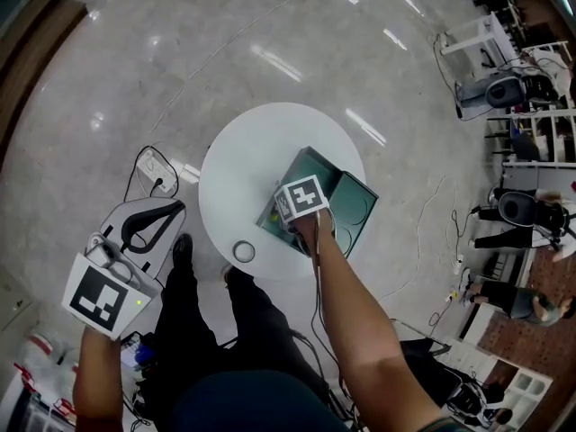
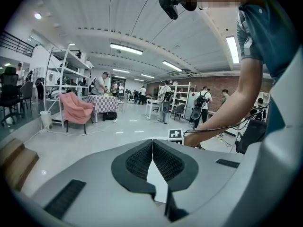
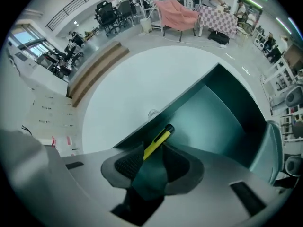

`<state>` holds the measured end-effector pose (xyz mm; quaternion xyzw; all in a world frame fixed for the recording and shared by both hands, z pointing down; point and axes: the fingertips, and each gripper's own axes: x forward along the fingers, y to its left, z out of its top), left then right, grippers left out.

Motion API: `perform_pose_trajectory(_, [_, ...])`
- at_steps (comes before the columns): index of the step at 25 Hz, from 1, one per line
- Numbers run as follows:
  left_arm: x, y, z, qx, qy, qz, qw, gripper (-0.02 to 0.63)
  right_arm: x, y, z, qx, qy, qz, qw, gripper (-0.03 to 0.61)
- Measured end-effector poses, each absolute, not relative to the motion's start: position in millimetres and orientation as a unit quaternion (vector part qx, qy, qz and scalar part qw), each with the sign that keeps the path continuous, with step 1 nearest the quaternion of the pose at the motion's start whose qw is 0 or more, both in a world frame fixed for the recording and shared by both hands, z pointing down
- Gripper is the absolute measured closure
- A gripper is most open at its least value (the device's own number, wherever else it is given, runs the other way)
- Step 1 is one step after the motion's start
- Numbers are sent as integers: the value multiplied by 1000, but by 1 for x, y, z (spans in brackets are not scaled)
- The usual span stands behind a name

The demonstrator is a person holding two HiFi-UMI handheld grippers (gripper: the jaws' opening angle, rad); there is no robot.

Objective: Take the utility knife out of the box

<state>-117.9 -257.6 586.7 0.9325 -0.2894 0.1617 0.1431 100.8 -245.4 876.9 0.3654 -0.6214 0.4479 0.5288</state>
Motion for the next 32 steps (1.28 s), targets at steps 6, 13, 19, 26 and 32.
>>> perform_pose_trajectory(6, [-124,-255,579,932,-292,162,141,594,101,-247,869,380,-613,464,515,499])
perform_pose_trajectory(13, [-121,-253,558,935,-289,161,128,595,119,-238,843,392,-619,463,498,531])
perform_pose_trajectory(19, [-114,-250,540,940,-279,162,115,594,118,-234,813,414,-634,463,461,531])
perform_pose_trajectory(26, [-99,-253,513,950,-256,159,86,595,123,-242,759,451,-660,435,415,531])
perform_pose_trajectory(32, [-83,-251,476,956,-237,159,62,595,131,-242,689,484,-690,398,362,531])
